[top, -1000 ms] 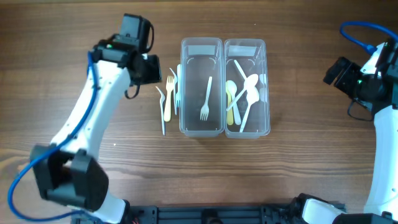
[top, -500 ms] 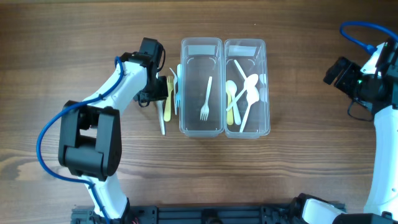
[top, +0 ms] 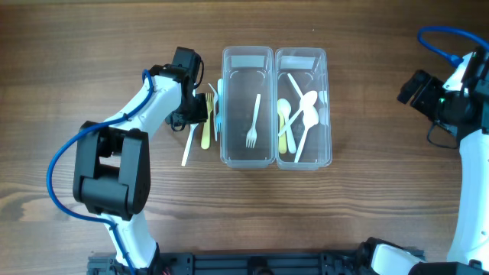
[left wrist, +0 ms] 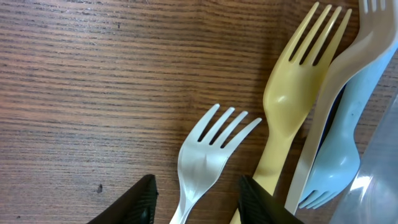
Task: Pack container
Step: 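Carry the white fork into the left container and release it, then grasp the white fork beside the container with the left gripper, then place the white fork into the left container and release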
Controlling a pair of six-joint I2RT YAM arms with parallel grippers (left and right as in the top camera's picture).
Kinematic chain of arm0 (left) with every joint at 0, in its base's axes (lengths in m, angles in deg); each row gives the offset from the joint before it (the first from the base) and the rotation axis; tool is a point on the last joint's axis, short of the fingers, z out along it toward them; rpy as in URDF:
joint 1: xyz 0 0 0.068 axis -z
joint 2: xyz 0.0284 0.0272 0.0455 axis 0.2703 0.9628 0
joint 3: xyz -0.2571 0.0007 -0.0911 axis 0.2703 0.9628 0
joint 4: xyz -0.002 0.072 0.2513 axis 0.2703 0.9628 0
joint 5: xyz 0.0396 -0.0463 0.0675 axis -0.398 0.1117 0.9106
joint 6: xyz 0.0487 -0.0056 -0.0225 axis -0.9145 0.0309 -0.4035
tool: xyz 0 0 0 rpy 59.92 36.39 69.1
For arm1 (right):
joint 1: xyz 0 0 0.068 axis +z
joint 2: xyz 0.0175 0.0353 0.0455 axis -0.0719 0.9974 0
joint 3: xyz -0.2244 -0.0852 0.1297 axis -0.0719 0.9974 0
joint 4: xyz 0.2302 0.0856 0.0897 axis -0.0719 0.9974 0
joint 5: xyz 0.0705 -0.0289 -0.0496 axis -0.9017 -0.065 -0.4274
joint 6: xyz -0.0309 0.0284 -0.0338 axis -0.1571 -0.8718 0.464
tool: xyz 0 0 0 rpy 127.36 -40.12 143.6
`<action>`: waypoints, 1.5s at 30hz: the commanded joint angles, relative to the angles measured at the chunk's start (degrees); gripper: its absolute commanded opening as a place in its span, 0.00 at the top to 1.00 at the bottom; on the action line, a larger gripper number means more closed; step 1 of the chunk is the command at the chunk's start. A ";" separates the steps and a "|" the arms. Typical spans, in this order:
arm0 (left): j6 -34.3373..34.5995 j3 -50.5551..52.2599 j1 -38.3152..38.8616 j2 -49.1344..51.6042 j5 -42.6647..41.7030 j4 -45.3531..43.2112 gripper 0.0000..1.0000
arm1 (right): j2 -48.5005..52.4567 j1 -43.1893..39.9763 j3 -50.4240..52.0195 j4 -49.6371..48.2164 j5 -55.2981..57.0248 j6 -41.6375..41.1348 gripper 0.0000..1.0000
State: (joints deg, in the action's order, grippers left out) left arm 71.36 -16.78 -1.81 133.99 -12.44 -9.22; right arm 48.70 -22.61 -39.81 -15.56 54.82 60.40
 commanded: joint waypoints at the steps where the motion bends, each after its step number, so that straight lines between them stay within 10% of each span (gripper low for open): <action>1: -2.27 3.30 0.26 0.76 -0.50 -1.22 0.58 | 0.11 -0.09 0.26 -0.02 -0.44 -0.07 0.00; 10: -10.01 8.55 0.26 0.76 1.73 -4.90 0.65 | 0.11 -0.09 0.26 -0.02 -0.44 -0.07 0.00; 16: -10.19 8.55 0.26 0.76 1.64 -5.77 0.96 | 0.11 -0.09 0.26 -0.02 -0.44 -0.04 0.01; 36: -3.65 -2.16 6.84 -27.17 -4.39 3.04 0.96 | 0.11 -0.09 0.26 -0.02 -0.44 -0.04 0.00; 45: -1.27 -2.14 18.49 -15.13 -0.70 -5.75 0.96 | 0.11 -0.09 0.26 -0.02 -0.44 -0.04 0.00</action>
State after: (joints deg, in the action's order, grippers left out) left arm 67.75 -18.75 15.63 113.47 -14.80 -12.90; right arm 48.70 -22.61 -39.81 -15.51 54.82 60.40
